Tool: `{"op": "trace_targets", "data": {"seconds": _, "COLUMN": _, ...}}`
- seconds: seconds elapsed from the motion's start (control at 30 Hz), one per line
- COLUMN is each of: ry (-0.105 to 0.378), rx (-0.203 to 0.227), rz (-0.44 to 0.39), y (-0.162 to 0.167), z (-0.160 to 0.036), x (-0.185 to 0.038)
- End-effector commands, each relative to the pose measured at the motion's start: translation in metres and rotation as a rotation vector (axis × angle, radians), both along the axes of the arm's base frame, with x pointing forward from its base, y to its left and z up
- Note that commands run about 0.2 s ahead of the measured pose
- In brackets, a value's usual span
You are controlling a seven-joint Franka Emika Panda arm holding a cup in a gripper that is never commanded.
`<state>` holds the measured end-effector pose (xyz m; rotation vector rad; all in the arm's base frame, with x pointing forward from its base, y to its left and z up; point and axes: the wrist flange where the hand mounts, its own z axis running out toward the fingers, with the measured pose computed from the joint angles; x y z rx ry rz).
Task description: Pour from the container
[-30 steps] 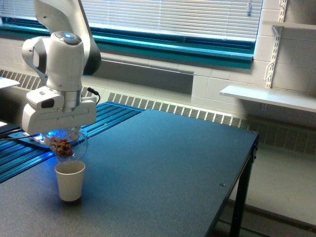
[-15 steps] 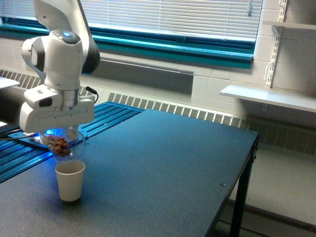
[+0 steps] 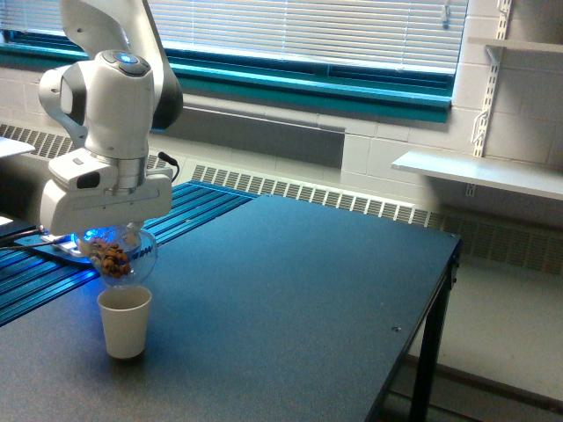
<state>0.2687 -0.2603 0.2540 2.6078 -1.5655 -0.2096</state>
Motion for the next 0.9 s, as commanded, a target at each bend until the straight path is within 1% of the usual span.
{"op": "trace_targets", "data": {"seconds": 0.03, "ry": 0.022, "rx": 0.01, "rz": 0.043, "y": 0.0053, "z": -0.0014, "x": 0.0067}}
{"op": "trace_targets", "data": {"seconds": 0.33, "ry": 0.041, "rx": 0.005, "rz": 0.057, "y": 0.0045, "z": -0.0036, "x": 0.0083}}
{"op": "trace_targets", "data": {"seconds": 0.67, "ry": 0.061, "rx": 0.011, "rz": 0.073, "y": 0.0059, "z": -0.0075, "x": 0.0093}}
{"op": "trace_targets", "data": {"seconds": 0.9, "ry": 0.061, "rx": 0.015, "rz": 0.077, "y": 0.0046, "z": -0.0063, "x": 0.0114}}
